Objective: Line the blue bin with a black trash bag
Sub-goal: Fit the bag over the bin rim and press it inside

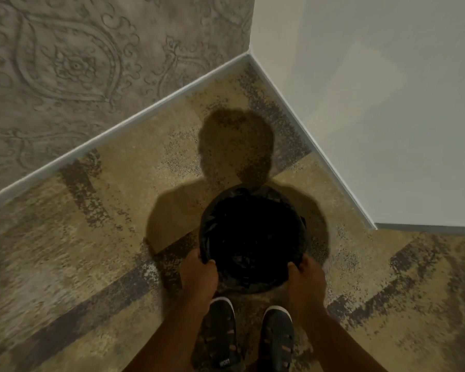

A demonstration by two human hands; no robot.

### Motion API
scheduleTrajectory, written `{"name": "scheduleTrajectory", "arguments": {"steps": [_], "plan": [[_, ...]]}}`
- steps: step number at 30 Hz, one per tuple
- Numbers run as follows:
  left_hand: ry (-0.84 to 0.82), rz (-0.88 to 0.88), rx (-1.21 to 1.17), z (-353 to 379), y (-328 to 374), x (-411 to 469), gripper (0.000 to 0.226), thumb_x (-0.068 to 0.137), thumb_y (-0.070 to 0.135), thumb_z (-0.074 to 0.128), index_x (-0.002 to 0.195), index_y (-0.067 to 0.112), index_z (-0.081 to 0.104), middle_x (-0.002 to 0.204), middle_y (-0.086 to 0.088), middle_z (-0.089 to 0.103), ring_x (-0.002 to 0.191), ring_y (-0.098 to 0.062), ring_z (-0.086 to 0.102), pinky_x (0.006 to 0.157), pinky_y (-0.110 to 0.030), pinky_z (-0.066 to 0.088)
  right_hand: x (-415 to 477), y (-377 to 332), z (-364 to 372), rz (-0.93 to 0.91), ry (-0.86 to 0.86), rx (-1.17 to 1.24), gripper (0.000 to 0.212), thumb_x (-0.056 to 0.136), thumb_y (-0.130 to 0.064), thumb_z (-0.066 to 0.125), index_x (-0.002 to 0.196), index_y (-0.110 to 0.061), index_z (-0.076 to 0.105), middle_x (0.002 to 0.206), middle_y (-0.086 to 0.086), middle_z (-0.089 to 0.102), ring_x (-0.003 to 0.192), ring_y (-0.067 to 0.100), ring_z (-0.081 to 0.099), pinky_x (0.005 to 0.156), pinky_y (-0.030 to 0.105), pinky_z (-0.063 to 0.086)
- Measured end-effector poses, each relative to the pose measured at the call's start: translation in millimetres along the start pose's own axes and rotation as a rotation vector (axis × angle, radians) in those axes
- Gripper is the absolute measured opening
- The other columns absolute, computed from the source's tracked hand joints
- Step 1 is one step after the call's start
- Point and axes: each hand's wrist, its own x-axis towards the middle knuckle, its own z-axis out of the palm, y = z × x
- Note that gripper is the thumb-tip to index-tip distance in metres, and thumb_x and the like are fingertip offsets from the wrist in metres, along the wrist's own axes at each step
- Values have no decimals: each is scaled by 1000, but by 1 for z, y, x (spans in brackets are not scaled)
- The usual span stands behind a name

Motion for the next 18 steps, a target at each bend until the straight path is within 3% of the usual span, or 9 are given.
{"name": "scheduleTrajectory", "arguments": {"steps": [2, 5, 7, 9, 11, 15, 18], "plan": [[-36, -11, -21, -7, 13, 11, 28, 103, 3, 59, 129, 11, 66, 123, -18, 70, 106, -41, 70, 96, -60, 59, 3, -21, 0, -12, -2, 36, 15, 101, -12, 60, 112, -15, 69, 92, -5, 71, 86, 15, 69, 63, 24, 47], [-98, -106, -107, -19, 44, 28, 44, 109, 7, 53, 153, 8, 47, 149, -23, 56, 130, -46, 60, 109, -57, 51, 10, -60, 1, -46, 10, 56, 13, 101, -8, 59, 109, -15, 66, 86, -7, 67, 79, 12, 65, 58, 22, 45], [-138, -63, -146, -26, 70, 37, 55, 110, 11, 53, 162, 16, 35, 159, -18, 48, 136, -44, 56, 111, -58, 50, 17, -90, 2, -70, 28, 84, 11, 100, -6, 60, 102, -14, 66, 81, -4, 67, 74, 16, 66, 52, 21, 45], [-148, -23, -182, -32, 98, 41, 60, 110, 16, 53, 165, 21, 30, 163, -15, 44, 140, -43, 53, 114, -61, 47, 26, -120, 3, -67, 40, 113, 10, 99, -7, 60, 102, -14, 67, 84, 0, 69, 74, 17, 66, 57, 25, 52], [-149, -2, -221, -38, 129, 48, 59, 111, 23, 51, 166, 25, 29, 162, -13, 46, 137, -42, 55, 113, -60, 48, 40, -154, 6, -74, 40, 118, 9, 99, -8, 60, 105, -12, 65, 89, 3, 70, 78, 19, 68, 68, 36, 58], [-142, 72, -201, -49, 179, 80, 43, 111, 16, 47, 154, 15, 50, 144, -20, 61, 112, -37, 67, 98, -54, 57, 69, -206, 16, -184, 15, 69, 4, 94, -8, 62, 90, -9, 62, 74, 1, 59, 62, 15, 54, 53, 24, 38], [-51, 166, -165, -59, 213, 110, 40, 100, 8, 54, 140, 12, 57, 132, -21, 68, 112, -42, 71, 90, -61, 62, 96, -241, 25, -231, 22, 33, 12, 93, -9, 62, 83, -10, 55, 69, 0, 50, 60, 19, 49, 51, 29, 34]]}}
